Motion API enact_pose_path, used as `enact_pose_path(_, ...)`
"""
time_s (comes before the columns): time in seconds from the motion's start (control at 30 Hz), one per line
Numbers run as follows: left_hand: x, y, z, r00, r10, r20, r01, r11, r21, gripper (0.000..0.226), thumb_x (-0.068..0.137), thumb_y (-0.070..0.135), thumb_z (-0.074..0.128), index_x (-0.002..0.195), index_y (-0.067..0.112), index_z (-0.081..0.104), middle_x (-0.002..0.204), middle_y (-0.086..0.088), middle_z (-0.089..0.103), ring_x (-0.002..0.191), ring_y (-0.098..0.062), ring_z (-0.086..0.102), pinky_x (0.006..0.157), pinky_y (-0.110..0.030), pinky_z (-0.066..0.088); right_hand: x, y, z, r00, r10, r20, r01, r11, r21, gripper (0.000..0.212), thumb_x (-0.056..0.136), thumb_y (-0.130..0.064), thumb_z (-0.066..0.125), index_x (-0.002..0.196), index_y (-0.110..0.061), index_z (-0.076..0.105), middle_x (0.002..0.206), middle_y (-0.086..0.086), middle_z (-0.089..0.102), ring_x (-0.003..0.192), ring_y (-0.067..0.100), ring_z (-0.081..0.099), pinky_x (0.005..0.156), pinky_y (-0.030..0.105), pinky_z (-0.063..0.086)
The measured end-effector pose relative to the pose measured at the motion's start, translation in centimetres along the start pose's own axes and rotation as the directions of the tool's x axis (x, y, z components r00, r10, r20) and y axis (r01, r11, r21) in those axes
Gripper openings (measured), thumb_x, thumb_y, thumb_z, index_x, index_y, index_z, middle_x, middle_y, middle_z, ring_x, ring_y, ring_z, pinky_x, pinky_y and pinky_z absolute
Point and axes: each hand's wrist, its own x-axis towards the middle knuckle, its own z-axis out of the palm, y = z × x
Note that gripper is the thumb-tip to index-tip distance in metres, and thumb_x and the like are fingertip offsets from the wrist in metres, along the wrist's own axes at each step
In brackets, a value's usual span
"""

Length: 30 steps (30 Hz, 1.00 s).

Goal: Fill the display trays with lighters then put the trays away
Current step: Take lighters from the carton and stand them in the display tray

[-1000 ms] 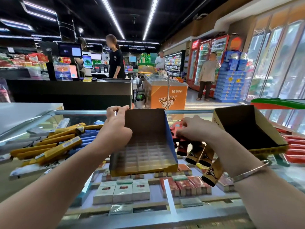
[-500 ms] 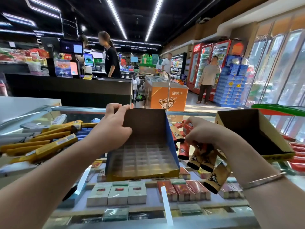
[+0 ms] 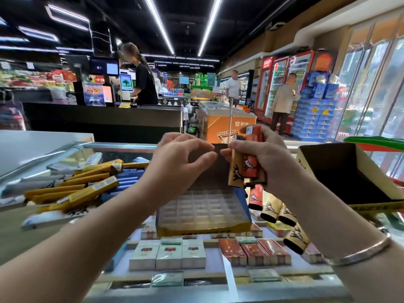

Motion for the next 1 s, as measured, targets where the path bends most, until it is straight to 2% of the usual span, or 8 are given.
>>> enact_pose_path(0.07, -0.2, 0.7, -0.2, 0.994, -0.023, 0.109, 0.05, 0.967, -0.25, 0.031, 0.076, 0.055, 0.053, 0.097, 0.034, 0.063, 0.085, 0.022, 0.062, 0.096, 0.001, 0.052, 0.078, -0.023, 0.044, -0.4, 0.3, 1.1, 0.999, -0.043, 0.015, 0.044, 0.998, -0.048, 0.023, 0.076, -0.004, 0.068, 0.093, -0.012, 0.054, 0.083, 0.013, 0.062, 0.07, 0.025, 0.067, 0.058, 0.035, 0.058)
enact_pose_path(0.13, -0.2, 0.9, -0.1, 0.975, -0.036, 0.221, 0.134, 0.884, -0.447, 0.028, 0.075, 0.044, 0.061, 0.098, 0.028, 0.061, 0.079, 0.015, 0.068, 0.076, 0.004, 0.063, 0.06, -0.014, 0.049, -0.8, 0.7, 1.8, 0.997, -0.062, 0.042, 0.065, 0.997, -0.053, 0.02, 0.07, -0.013, 0.071, 0.084, -0.016, 0.056, 0.08, 0.01, 0.061, 0.068, 0.023, 0.064, 0.056, 0.036, 0.057)
enact_pose_path(0.27, 0.0, 0.4, 0.2, 0.964, -0.042, 0.261, 0.205, 0.744, -0.636, 0.037, 0.078, 0.018, 0.068, 0.111, 0.027, 0.055, 0.086, 0.005, 0.07, 0.082, -0.009, 0.068, 0.065, -0.019, 0.053, -1.1, 1.3, 2.6, 0.99, -0.093, 0.104, 0.096, 0.995, -0.024, 0.014, 0.078, -0.009, 0.067, 0.079, -0.016, 0.055, 0.077, 0.01, 0.058, 0.068, 0.025, 0.062, 0.059, 0.041, 0.057)
enact_pose_path(0.37, 0.4, -0.2, 0.0, 0.963, -0.053, 0.263, 0.226, 0.687, -0.691, 0.048, 0.078, 0.012, 0.068, 0.121, 0.025, 0.05, 0.083, -0.001, 0.07, 0.082, -0.013, 0.068, 0.066, -0.021, 0.053, -0.8, 1.4, 3.1, 0.989, -0.108, 0.097, 0.116, 0.989, -0.086, 0.011, 0.083, -0.008, 0.063, 0.084, -0.016, 0.055, 0.083, 0.014, 0.059, 0.073, 0.028, 0.062, 0.061, 0.042, 0.057)
enact_pose_path(0.53, 0.9, -1.8, -1.4, 0.985, -0.064, 0.163, 0.136, 0.867, -0.479, 0.041, 0.08, 0.021, 0.07, 0.105, 0.048, 0.052, 0.079, 0.0, 0.069, 0.068, -0.009, 0.065, 0.063, -0.023, 0.053, 1.5, 1.0, 4.2, 0.983, -0.173, -0.056, 0.154, 0.954, -0.257, 0.009, 0.086, -0.01, 0.062, 0.087, -0.014, 0.054, 0.086, 0.012, 0.06, 0.076, 0.025, 0.063, 0.051, 0.026, 0.052)
enact_pose_path(0.63, 1.1, -2.7, -2.0, 0.995, -0.07, 0.074, 0.092, 0.933, -0.348, 0.034, 0.081, 0.018, 0.068, 0.096, 0.045, 0.056, 0.074, 0.006, 0.064, 0.063, -0.002, 0.062, 0.059, -0.018, 0.049, 2.2, 1.5, 3.4, 0.944, -0.288, -0.163, 0.195, 0.882, -0.428, 0.011, 0.086, -0.008, 0.06, 0.091, -0.016, 0.055, 0.1, 0.016, 0.062, 0.09, 0.03, 0.061, 0.059, 0.026, 0.053)
enact_pose_path(0.77, 0.9, -3.3, -2.1, 0.998, -0.028, 0.057, 0.039, 0.978, -0.205, 0.022, 0.083, 0.015, 0.065, 0.095, 0.032, 0.06, 0.073, 0.01, 0.063, 0.067, 0.002, 0.061, 0.059, -0.01, 0.047, 1.8, 2.4, 1.9, 0.958, -0.248, -0.147, 0.144, 0.853, -0.501, 0.014, 0.086, -0.007, 0.059, 0.093, -0.019, 0.053, 0.106, 0.014, 0.06, 0.095, 0.028, 0.058, 0.076, 0.043, 0.052)
enact_pose_path(1.0, 0.7, -3.3, -2.4, 1.0, -0.008, -0.019, 0.009, 0.997, 0.08, 0.016, 0.082, 0.02, 0.066, 0.096, 0.029, 0.063, 0.076, 0.017, 0.052, 0.08, -0.002, 0.049, 0.066, -0.016, 0.036, 1.4, 2.9, 1.6, 0.955, -0.296, -0.029, 0.21, 0.739, -0.64, 0.016, 0.086, -0.008, 0.058, 0.1, -0.015, 0.052, 0.098, 0.015, 0.057, 0.079, 0.025, 0.055, 0.069, 0.04, 0.051)
